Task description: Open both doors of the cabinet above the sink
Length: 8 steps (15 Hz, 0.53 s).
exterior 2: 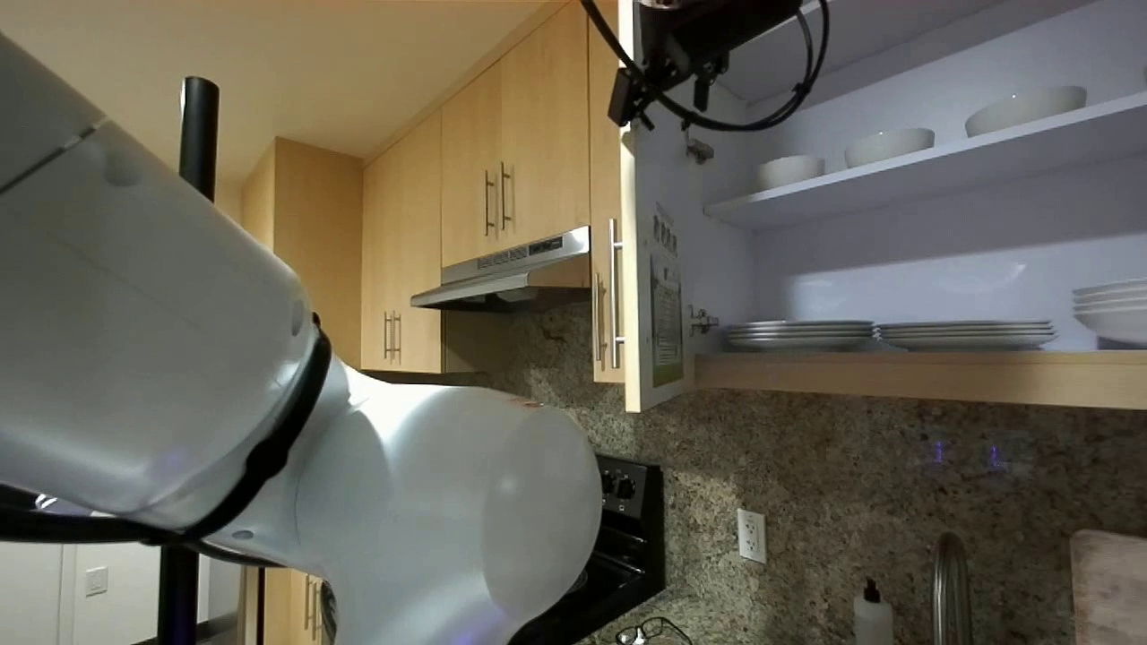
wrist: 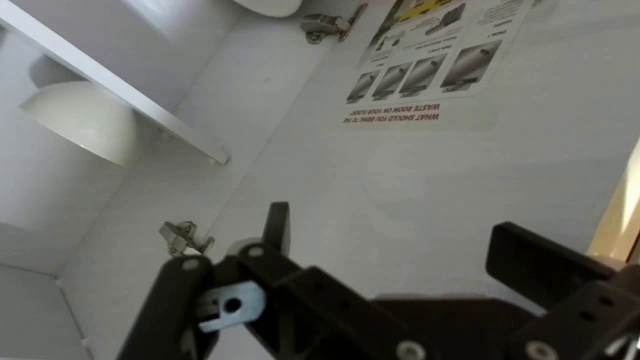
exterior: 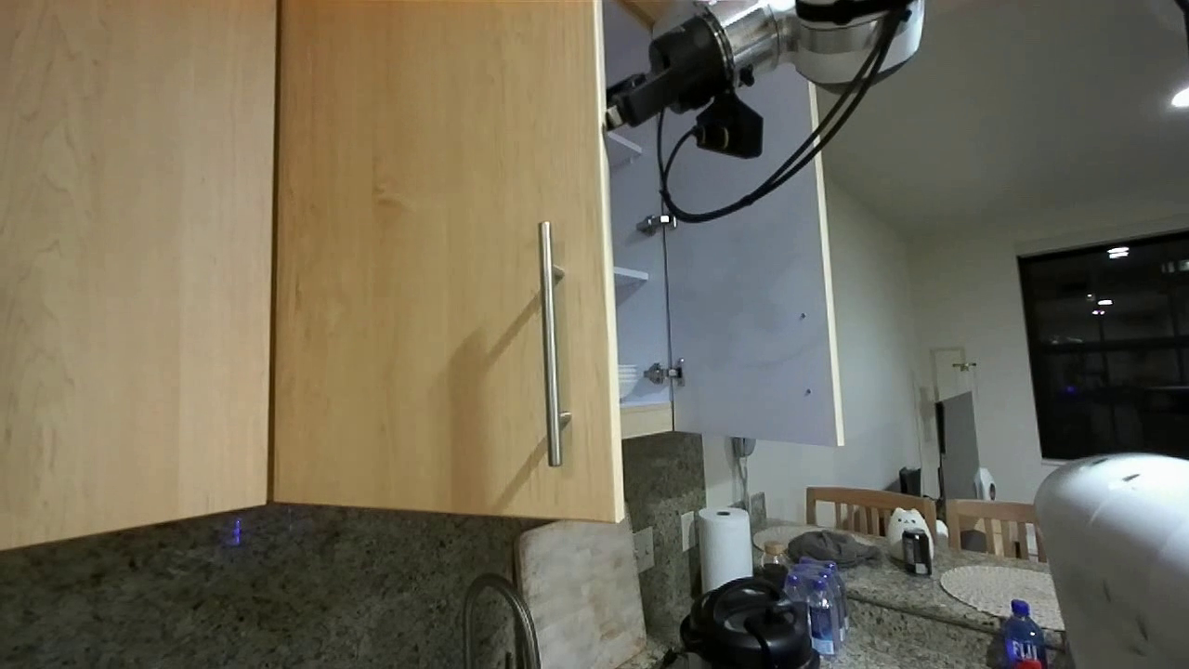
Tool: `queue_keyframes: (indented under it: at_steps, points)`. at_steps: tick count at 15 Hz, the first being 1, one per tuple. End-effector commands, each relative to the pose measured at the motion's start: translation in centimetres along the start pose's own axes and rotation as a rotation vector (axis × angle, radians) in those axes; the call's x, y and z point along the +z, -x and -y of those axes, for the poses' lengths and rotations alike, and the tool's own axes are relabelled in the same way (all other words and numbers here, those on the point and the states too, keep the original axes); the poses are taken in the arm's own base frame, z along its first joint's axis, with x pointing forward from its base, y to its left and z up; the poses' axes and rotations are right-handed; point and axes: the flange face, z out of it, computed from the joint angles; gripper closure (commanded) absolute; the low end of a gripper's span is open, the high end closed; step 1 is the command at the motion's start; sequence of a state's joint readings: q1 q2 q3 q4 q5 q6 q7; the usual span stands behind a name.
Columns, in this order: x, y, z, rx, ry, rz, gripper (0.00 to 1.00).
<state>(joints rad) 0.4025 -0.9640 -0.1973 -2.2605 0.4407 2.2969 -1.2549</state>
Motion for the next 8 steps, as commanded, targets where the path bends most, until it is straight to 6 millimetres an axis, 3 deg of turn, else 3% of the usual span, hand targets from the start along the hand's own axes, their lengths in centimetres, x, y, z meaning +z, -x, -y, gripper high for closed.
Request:
queue_keyframes:
  at_steps: [1, 8]
  points:
    - [2.8, -3.3, 1.6, -0.098, -0.055, 0.014, 0.0]
    - [6.4, -7.3, 3.8, -0.24, -0.176, -0.023, 0.0]
